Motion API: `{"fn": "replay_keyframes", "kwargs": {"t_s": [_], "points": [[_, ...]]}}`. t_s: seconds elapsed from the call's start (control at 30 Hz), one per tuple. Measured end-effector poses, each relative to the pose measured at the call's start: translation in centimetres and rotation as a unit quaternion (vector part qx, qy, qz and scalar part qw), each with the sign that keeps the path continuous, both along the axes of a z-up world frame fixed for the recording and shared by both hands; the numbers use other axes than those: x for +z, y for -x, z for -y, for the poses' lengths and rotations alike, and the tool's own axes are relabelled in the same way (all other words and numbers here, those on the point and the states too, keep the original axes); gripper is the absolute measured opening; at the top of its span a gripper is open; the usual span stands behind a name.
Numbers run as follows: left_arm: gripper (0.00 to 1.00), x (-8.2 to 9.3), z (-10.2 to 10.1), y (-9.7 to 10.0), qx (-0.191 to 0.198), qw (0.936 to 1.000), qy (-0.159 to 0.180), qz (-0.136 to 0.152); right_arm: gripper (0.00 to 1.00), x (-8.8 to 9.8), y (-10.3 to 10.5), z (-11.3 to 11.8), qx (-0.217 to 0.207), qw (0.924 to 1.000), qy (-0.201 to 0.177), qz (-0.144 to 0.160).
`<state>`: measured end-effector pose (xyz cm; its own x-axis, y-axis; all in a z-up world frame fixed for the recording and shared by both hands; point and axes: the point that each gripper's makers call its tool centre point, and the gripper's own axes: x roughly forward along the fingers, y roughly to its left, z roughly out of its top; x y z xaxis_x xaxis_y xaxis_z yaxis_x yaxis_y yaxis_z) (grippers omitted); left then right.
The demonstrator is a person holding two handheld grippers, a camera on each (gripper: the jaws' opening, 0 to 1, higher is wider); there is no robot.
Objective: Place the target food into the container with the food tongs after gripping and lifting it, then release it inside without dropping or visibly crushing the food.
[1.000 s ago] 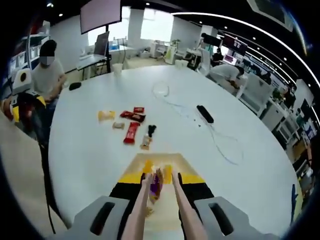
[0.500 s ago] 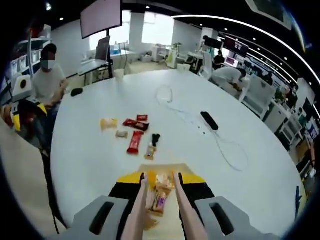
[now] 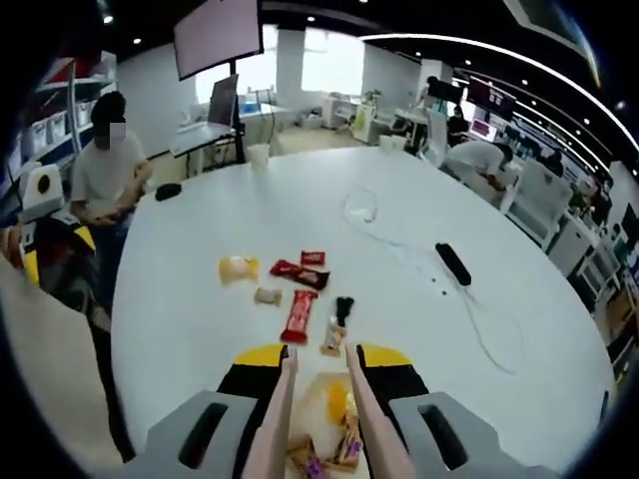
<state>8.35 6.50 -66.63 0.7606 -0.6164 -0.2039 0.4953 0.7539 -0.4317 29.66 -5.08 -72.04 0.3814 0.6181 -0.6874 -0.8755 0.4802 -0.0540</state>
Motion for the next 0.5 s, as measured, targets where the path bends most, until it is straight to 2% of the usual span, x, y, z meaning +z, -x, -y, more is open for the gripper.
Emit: {"fn": "replay_keyframes", "kwargs": {"t_s": [0.17,0.5], "points": [[0.50,0.0,-0.6,0.2,0.009,1.0000,0.002,-0.001,0.26,-0.9,0.5,-2.3,0.005,0.9998,-0.007,-0.017],[0.49,-0.3,-3.2,0.9,0.038,0.9992,0.000,-0.007,0.26,-3.3,1.4,-7.0,0.030,0.9987,-0.002,-0.041]]}}
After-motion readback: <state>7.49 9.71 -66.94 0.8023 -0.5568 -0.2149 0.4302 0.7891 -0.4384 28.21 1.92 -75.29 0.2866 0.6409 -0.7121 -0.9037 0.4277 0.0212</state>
